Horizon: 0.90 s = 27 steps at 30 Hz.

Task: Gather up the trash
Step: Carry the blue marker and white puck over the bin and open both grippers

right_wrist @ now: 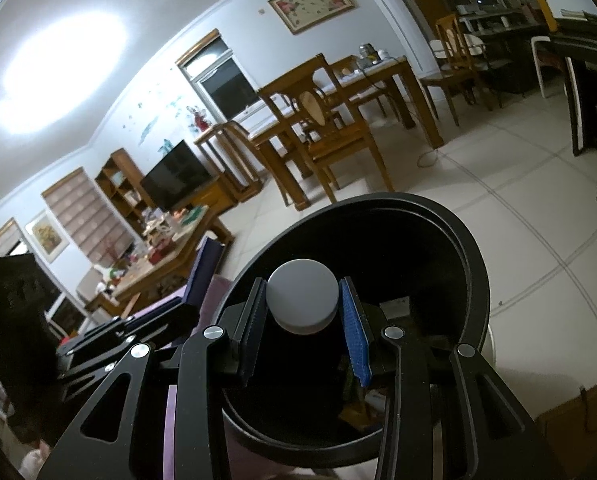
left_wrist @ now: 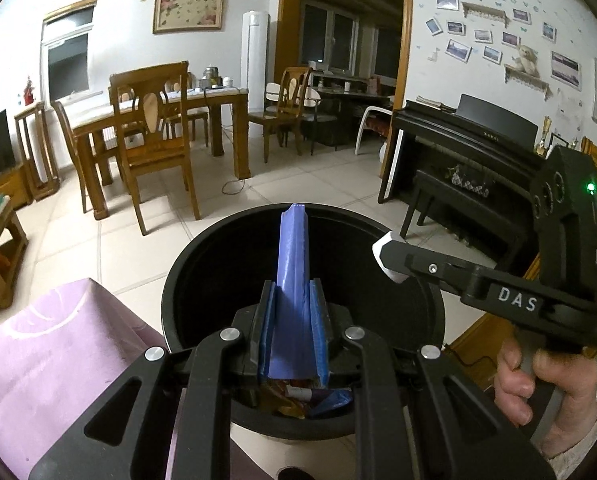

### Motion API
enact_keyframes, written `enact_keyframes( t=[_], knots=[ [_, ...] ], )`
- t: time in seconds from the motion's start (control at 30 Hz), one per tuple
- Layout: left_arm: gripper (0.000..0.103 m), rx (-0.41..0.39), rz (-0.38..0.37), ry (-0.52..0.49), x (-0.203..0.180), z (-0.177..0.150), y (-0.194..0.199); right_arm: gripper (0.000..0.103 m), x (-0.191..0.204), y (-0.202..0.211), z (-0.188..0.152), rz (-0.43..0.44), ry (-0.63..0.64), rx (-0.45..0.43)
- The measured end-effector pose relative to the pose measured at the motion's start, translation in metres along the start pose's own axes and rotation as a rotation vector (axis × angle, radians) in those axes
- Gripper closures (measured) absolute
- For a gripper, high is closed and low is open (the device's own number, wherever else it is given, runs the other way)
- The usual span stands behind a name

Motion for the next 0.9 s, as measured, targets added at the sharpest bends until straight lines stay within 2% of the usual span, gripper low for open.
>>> enact_keyframes(
  t=[0.3,0.4,0.43,0.53,0.57,0.6,0.63,0.7,0.9],
  knots=[
    [0.085,0.003,0.004,-0.018,-0.001,-0.001,-0.003,0.066,0.000,-0.004,-0.014,-0.006,-0.014,0.000],
    [0.082,0.004,0.010,-0.029,-0.001,-0.003,-0.003,0.066,0.000,-0.008,-0.017,0.001,-0.016,0.006],
    [0.081,0.001,0.017,-0.035,-0.001,-0.002,-0.003,0.062,0.001,-0.008,-0.017,0.005,-0.020,0.006],
    [0.080,0.005,0.031,-0.052,-0.003,-0.001,-0.002,0.042,0.004,-0.004,-0.017,0.014,-0.029,-0.018],
    [0.077,0.006,0.038,-0.057,-0.002,-0.001,-0.002,0.034,0.005,-0.002,-0.017,0.021,-0.035,-0.030],
    [0.062,0.005,0.052,-0.062,-0.002,-0.001,-0.001,0.030,0.005,-0.001,-0.017,0.026,-0.039,-0.038],
    [0.040,-0.001,0.065,-0.065,-0.002,0.000,0.000,0.024,0.005,0.001,-0.017,0.029,-0.043,-0.043],
    [0.018,-0.030,0.102,-0.073,-0.001,0.002,0.007,0.021,0.006,0.005,-0.018,0.031,-0.050,-0.051],
    [0.009,-0.029,0.124,-0.084,0.005,0.002,0.016,0.014,0.011,0.010,-0.022,0.025,-0.062,-0.048]
  ],
)
Point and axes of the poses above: each gripper's, at about its wrist camera, not at the fingertips, and y roughly against the way its jaws point, x to its left, z to its top, the point moved 7 cm from there along -y, roughly the way its jaws point, and after that the axes turned 14 degrees about -y, right-handed, at the moved point
